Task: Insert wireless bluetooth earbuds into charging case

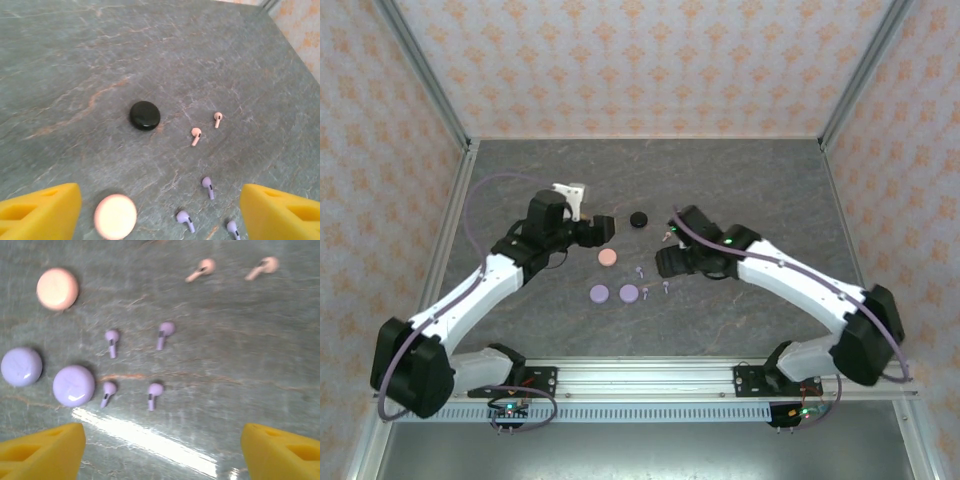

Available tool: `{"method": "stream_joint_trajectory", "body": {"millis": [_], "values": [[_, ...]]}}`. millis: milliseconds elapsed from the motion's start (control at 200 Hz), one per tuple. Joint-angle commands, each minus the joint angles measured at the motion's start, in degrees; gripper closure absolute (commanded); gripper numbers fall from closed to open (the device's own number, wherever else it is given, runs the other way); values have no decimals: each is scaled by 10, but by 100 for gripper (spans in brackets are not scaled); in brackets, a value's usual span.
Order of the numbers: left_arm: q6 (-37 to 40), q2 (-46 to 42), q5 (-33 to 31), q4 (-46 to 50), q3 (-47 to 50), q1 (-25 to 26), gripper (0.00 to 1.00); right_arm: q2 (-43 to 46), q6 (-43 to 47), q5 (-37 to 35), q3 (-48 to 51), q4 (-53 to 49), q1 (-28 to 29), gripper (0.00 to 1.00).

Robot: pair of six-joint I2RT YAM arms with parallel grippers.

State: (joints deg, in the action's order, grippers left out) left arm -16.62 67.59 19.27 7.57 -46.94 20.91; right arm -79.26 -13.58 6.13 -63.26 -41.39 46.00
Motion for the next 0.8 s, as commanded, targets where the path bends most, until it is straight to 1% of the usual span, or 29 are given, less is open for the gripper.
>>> {"method": "stream_joint_trajectory", "body": {"millis": [0,95,175,270,410,565,666,791], "values": [[-57,-30,9,-43,48,-44,15,-70,35,-14,-48,-15,53,19],[-88,-40,46,-62,76,-93,14,-136,97,-27,-95,-38,89,19],[-104,-38,77,-73,88,-128,13,-187,161,-20,-130,-58,109,19],[-121,-42,104,-89,105,-165,13,-237,234,-5,-172,-87,118,19],[-122,-61,115,-83,123,-202,13,-294,320,9,-219,-131,120,19],[-122,-80,116,-76,135,-224,12,-350,382,-7,-268,-177,120,19],[-126,-86,115,-76,139,-229,12,-381,398,-13,-295,-193,120,20],[-126,-87,113,-72,136,-230,12,-402,405,-11,-302,-186,120,21]]}}
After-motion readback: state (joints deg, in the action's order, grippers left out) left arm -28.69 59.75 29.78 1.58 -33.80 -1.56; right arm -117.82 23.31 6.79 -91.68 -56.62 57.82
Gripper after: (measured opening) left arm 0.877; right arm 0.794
